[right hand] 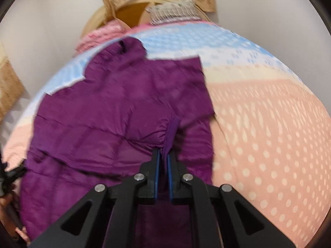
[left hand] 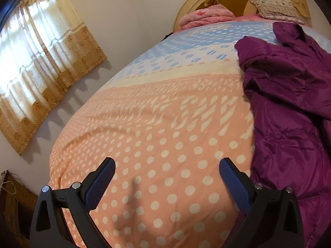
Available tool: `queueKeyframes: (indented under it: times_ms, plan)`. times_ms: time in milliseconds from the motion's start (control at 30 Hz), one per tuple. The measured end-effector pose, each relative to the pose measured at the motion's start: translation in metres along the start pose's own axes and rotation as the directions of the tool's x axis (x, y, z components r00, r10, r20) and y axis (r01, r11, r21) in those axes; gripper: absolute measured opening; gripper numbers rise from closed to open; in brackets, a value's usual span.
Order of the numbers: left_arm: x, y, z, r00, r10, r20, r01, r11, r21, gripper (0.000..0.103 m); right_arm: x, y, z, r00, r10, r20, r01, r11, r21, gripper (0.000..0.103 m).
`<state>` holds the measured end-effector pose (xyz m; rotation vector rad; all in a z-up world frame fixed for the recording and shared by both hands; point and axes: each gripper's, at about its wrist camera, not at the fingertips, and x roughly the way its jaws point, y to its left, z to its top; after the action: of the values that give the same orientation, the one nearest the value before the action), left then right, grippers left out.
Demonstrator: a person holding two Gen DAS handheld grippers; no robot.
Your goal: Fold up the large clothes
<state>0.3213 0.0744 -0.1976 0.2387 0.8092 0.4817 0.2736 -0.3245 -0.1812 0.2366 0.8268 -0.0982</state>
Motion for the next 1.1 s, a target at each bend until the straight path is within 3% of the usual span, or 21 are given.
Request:
queueKeyframes:
  times_ms: [100,133,167,233,333,433,500,700,867,1033,1100]
  plan:
    - [-0.008,0.007,0.012,0.999,-0.035,0.018,0.035,0.999,-0.024,0.101,-0.002,-0.003,0.003,0.999,-0.033,0.007,0.033,0.999,-0.009,0.011]
    - [-0.013,0.010,0.019,0.998,-0.045,0.031,0.047,0.998,-0.041,0.101,-0.004,-0.004,0.006,0.999,-0.036,0.005,0.036,0.999,-0.004,0.016]
    - [-0.018,0.012,0.027,0.998,-0.052,0.043,0.054,0.997,-0.055,0.101,-0.007,-0.005,0.009,0.999,-0.051,0.002,0.051,0.999,0.001,0.034]
    - [-0.032,0.014,0.048,0.993,-0.081,0.083,0.088,0.992,-0.090,0.101,-0.023,-0.009,0.014,0.997,-0.071,0.039,0.069,0.997,0.037,0.058]
    - [-0.049,0.000,0.075,0.982,-0.134,0.136,0.148,0.984,-0.100,0.101,-0.046,0.000,0.024,0.988,-0.109,0.113,0.106,0.994,0.035,0.057]
    - [-0.067,-0.038,0.092,0.962,-0.185,0.202,0.198,0.979,-0.047,0.101,-0.048,0.025,0.036,0.993,-0.033,0.115,0.037,0.999,-0.032,0.040]
    - [-0.069,-0.066,0.098,0.948,-0.237,0.211,0.241,0.970,0.004,0.101,-0.038,0.045,0.039,0.995,0.024,0.096,-0.015,0.996,-0.089,0.037]
    - [-0.029,-0.135,0.090,0.969,-0.227,0.092,0.219,0.971,0.092,0.101,0.018,0.065,0.038,1.000,-0.010,-0.017,0.008,0.989,-0.146,0.030]
    - [-0.021,-0.149,0.082,0.967,-0.244,0.078,0.234,0.964,0.123,0.101,0.037,0.052,0.016,0.999,-0.031,-0.039,0.024,0.987,-0.160,0.021]
    - [-0.029,-0.134,0.088,0.961,-0.261,0.092,0.250,0.961,0.119,0.101,0.035,0.058,0.013,0.998,-0.055,-0.032,0.047,0.976,-0.211,0.021]
    - [-0.044,-0.113,0.096,0.942,-0.304,0.145,0.292,0.951,0.097,0.101,0.026,0.056,0.019,0.998,-0.045,-0.042,0.036,0.979,-0.198,0.020]
